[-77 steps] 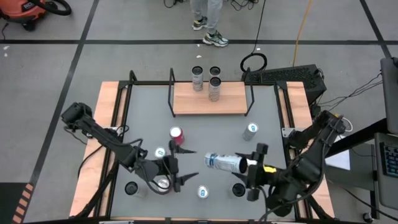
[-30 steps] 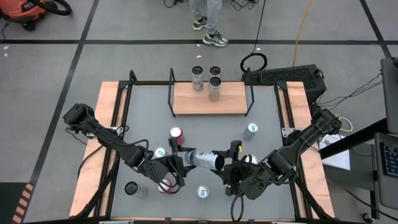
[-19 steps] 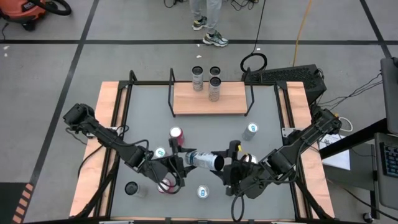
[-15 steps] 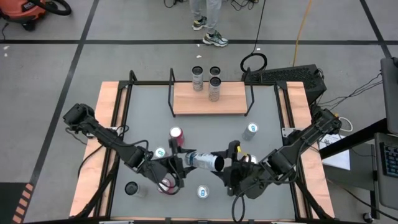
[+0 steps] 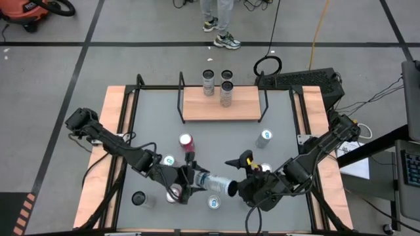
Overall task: Place canned beverage on shelf
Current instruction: Put the right white blue soda can aligned with the other white blue soda can on the shelf
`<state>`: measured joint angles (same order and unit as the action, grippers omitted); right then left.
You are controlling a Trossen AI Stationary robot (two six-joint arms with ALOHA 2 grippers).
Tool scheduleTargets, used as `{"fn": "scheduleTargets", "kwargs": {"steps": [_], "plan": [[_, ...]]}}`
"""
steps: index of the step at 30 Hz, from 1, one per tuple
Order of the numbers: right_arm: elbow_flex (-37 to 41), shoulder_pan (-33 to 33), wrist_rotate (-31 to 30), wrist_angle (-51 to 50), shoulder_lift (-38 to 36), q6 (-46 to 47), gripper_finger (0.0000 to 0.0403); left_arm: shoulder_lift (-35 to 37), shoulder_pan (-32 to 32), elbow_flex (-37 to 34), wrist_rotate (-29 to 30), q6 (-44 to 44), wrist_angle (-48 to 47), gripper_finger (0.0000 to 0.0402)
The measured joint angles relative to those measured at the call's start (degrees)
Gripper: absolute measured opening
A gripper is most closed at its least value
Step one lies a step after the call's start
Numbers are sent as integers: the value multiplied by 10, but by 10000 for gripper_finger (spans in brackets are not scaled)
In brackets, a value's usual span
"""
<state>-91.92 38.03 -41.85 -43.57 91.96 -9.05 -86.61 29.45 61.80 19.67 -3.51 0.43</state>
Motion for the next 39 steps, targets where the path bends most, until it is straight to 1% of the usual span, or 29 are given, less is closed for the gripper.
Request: {"fn": "scheduleTargets", "kwargs": {"steps": [5,8,10,14,17,20,22,23,32,36,39], "plan": [[0,33,0,-18,0,-66,350,0,-31,0,-131,-32,-1,257],[0,47,0,-12,0,-95,350,0,-56,0,-217,-55,-2,257],[0,50,0,5,0,-102,350,0,-73,0,-277,-69,-2,257],[0,50,1,34,0,-120,350,0,-100,0,-376,-83,-12,257],[0,42,26,63,1,-141,350,0,-114,0,-429,-83,-18,257],[0,39,64,105,1,-180,350,0,-123,0,-449,-82,-26,257],[0,39,90,126,1,-205,350,0,-128,0,-450,-83,-32,257],[0,39,94,134,1,-213,350,0,-129,0,-450,-83,-33,257],[0,4,195,157,10,-238,350,0,-129,0,-467,-82,-31,257],[0,-12,201,157,25,-258,348,0,-130,0,-465,-82,-31,257],[0,-17,219,162,31,-264,333,0,-130,0,-465,-82,-33,257]]}}
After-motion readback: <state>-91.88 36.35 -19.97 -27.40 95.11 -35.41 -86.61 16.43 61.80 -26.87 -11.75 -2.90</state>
